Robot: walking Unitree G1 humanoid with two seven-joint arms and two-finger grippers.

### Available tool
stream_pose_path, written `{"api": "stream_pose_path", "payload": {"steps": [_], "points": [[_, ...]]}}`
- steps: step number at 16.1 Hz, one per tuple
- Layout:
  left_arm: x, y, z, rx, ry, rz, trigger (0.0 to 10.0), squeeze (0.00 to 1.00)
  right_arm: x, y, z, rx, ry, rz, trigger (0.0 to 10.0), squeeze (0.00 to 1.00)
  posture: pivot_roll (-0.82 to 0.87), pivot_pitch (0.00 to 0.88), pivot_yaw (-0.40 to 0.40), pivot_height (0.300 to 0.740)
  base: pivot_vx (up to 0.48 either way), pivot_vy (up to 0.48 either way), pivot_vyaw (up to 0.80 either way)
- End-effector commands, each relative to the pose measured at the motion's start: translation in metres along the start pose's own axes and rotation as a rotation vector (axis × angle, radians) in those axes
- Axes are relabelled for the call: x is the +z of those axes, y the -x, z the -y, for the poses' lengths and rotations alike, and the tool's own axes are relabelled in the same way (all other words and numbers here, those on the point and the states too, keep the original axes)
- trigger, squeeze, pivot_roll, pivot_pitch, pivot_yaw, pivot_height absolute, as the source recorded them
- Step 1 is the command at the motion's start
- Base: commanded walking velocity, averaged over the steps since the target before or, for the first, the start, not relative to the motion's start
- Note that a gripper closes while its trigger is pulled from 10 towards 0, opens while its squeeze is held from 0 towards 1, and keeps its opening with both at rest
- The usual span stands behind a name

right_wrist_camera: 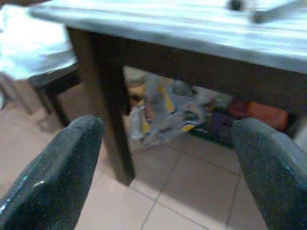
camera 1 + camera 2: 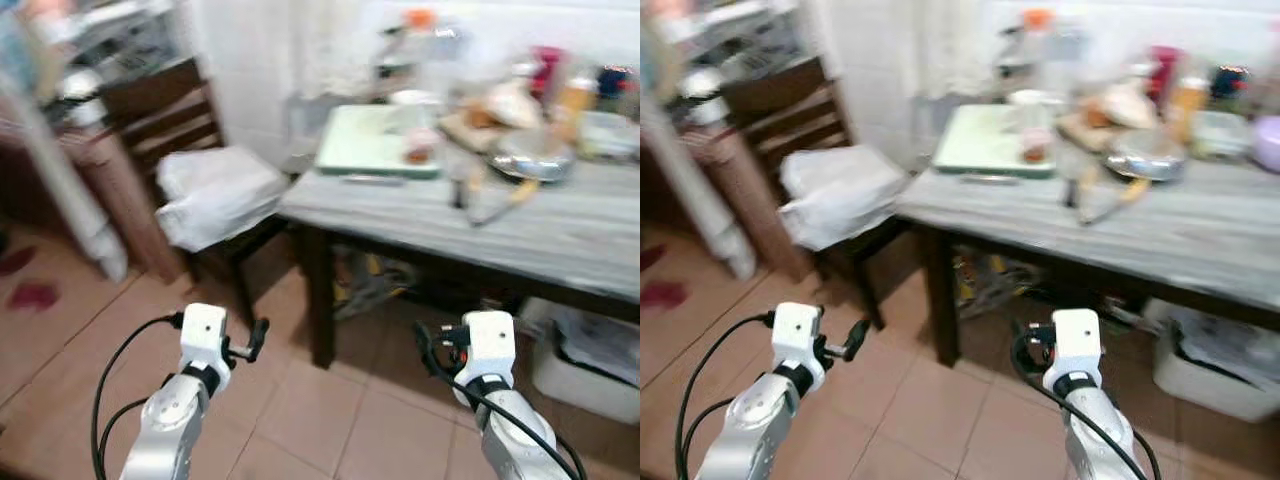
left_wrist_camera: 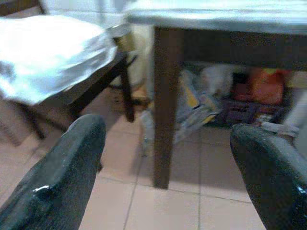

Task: Setting the table

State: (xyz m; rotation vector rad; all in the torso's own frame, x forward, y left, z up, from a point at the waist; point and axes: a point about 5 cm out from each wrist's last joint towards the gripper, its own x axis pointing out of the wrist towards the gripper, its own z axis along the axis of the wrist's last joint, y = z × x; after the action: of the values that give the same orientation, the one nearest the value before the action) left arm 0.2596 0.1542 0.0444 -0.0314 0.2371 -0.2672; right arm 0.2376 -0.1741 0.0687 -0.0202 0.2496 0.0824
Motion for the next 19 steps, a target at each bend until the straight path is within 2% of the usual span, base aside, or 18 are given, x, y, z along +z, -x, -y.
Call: {"api": "stream_pose_path", "payload": {"steps": [1,3,9,14,16,19], "points": [[-0.002,-0.002,0.002,0.017,0.002,-0.016,10.0,0.0,0.002,0.0,0.006,-0.019,0.004,0.005,10.0,0.0,-0.1,0.0,0.057,0.74,0.0,0.0,0.0],[-0.006,-0.001,-0.002,0.051,0.003,-0.046,10.0,0.0,0.003,-0.001,0.005,-0.016,0.004,0.011,10.0,0.0,-0.09,0.0,0.057,0.74,0.0,0.0,0.0],[-0.006,-0.001,-0.001,0.052,-0.021,-0.043,10.0,0.0,0.003,-0.002,0.005,-0.015,-0.005,0.013,10.0,0.0,-0.09,0.0,0.054,0.74,0.0,0.0,0.0],[-0.006,-0.001,-0.003,0.08,-0.042,-0.051,10.0,0.0,0.005,-0.002,0.006,-0.028,-0.003,0.029,10.0,0.0,-0.09,0.0,0.057,0.74,-0.289,0.0,0.0],[-0.002,-0.002,-0.004,0.097,-0.055,-0.031,10.0,0.0,0.008,-0.001,0.007,-0.033,-0.003,0.042,10.0,0.0,-0.09,0.0,0.056,0.74,-0.337,0.0,0.0],[0.021,0.0,-0.012,0.135,-0.07,0.043,10.0,0.0,0.02,0.002,0.009,-0.042,0.026,0.094,10.0,0.0,-0.09,0.0,0.054,0.74,-0.381,0.0,0.0]]}}
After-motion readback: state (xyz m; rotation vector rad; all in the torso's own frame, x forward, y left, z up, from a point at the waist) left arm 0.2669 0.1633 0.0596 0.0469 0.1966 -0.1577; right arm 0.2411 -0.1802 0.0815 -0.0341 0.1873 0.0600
